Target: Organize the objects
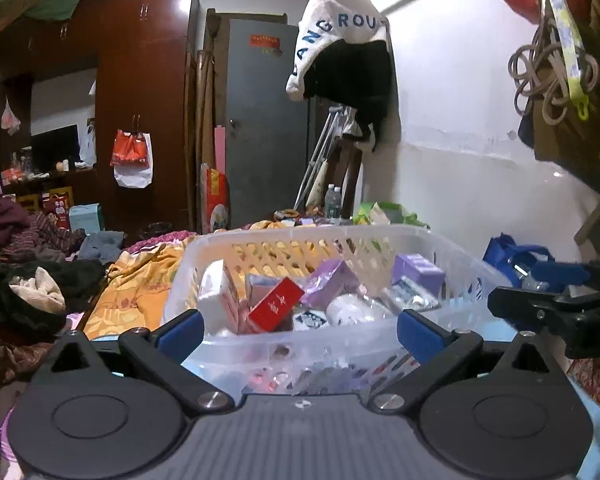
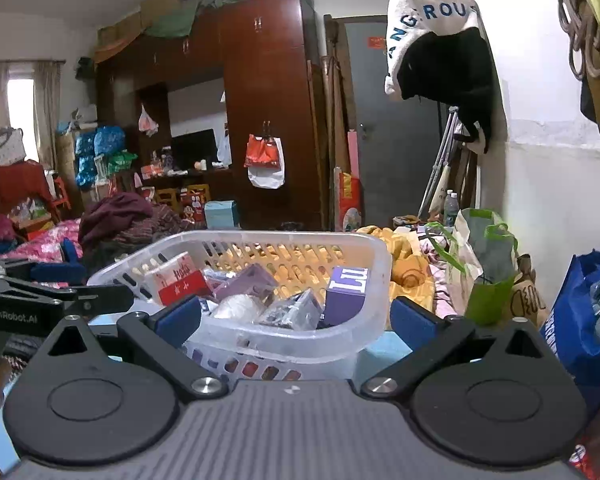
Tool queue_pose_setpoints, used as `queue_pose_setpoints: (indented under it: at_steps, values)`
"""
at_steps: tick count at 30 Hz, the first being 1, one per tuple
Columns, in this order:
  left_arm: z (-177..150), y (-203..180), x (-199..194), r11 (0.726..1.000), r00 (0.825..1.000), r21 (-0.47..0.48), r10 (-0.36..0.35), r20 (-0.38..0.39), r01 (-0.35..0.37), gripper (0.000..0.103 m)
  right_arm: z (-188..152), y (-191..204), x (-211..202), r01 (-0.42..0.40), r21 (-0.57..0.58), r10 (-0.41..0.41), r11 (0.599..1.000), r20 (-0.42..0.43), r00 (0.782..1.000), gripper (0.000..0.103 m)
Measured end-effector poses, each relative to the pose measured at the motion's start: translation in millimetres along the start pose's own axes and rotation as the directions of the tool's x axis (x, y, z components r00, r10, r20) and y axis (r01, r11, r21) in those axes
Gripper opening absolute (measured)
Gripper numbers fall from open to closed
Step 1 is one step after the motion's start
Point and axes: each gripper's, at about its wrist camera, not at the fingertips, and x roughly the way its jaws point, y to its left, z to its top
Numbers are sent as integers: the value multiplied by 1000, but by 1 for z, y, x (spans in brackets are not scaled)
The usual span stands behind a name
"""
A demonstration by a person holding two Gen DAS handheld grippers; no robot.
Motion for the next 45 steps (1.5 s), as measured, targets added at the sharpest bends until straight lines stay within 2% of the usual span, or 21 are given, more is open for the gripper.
queue_pose_setpoints:
  at_steps: [9, 31, 45]
  values:
    - [-5, -8, 1, 1000, 1000, 11, 8, -20, -8, 103, 0, 5, -5, 11, -25, -10, 1000, 22, 1000, 103]
    - [-7, -14, 1, 999, 999, 30, 29, -31, -28, 103, -3, 9, -6, -2, -51, 3, 999, 17, 1000, 103]
    - [-7, -16, 1, 999, 999, 32, 27, -33, -26, 103, -4, 5, -7, 3, -34, -2, 999, 14, 1000, 103]
